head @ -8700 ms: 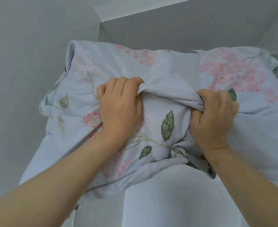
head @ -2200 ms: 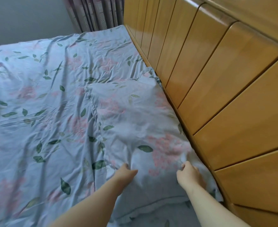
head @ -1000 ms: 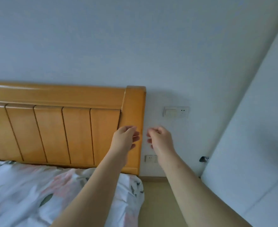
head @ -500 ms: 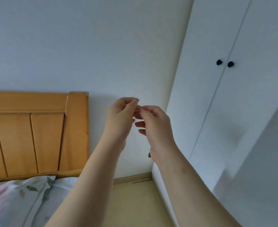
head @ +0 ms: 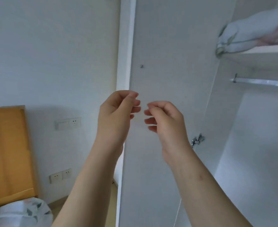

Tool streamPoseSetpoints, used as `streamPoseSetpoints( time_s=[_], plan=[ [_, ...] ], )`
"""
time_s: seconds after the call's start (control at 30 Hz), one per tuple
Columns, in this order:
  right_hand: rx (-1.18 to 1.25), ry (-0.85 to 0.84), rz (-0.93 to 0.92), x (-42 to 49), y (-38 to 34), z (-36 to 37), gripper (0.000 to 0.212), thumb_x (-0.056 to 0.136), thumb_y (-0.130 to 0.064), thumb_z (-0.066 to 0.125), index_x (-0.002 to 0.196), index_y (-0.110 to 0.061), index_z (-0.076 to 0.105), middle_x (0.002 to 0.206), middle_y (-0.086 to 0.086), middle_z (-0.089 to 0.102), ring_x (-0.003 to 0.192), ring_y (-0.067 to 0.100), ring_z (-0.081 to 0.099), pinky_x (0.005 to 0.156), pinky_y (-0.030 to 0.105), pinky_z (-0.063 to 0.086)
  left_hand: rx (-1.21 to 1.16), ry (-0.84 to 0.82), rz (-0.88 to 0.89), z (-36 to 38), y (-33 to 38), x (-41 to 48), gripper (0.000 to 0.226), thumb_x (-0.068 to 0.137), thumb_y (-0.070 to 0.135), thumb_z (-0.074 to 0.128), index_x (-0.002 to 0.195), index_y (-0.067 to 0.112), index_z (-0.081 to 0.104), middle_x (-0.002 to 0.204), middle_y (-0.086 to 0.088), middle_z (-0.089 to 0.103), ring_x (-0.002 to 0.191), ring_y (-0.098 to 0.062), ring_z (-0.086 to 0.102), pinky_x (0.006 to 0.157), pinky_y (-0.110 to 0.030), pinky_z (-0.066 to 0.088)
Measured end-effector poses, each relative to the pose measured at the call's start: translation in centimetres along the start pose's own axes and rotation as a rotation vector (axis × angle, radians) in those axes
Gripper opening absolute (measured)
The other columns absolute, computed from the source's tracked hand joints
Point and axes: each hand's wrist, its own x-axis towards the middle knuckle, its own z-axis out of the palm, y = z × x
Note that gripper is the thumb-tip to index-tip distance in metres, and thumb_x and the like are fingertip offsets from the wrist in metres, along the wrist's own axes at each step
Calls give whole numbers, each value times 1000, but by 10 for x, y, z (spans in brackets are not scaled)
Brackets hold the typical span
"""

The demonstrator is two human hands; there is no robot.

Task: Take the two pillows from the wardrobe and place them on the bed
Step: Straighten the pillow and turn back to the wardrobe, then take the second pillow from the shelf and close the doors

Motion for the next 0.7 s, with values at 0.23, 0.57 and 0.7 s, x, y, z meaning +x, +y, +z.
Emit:
streamPoseSetpoints(
  time_s=[0.23,0.57,0.7],
  plan=[
    [-112,324,-99,18,-40,-106,18,88,-12,54,76,-23,61,76,-4,64,65,11,58,63,22,45,-88,-327,2,125,-4,7,18,90,15,52,81,24,64,75,7,66,62,1,63,62,-14,50],
    [-493,712,-243,12,-116,-235,14,88,-16,54,78,-24,59,84,-4,65,74,12,58,67,22,44,-362,-676,-1,288,21,-14,20,88,14,54,76,27,63,80,7,66,82,-10,62,72,-23,45],
    [-772,829,-277,15,-149,-279,15,87,-16,52,75,-25,56,77,-12,58,74,10,54,66,22,42,-378,-687,111,342,39,-15,34,87,3,45,76,31,59,85,15,62,87,-7,57,78,-21,41]
  ],
)
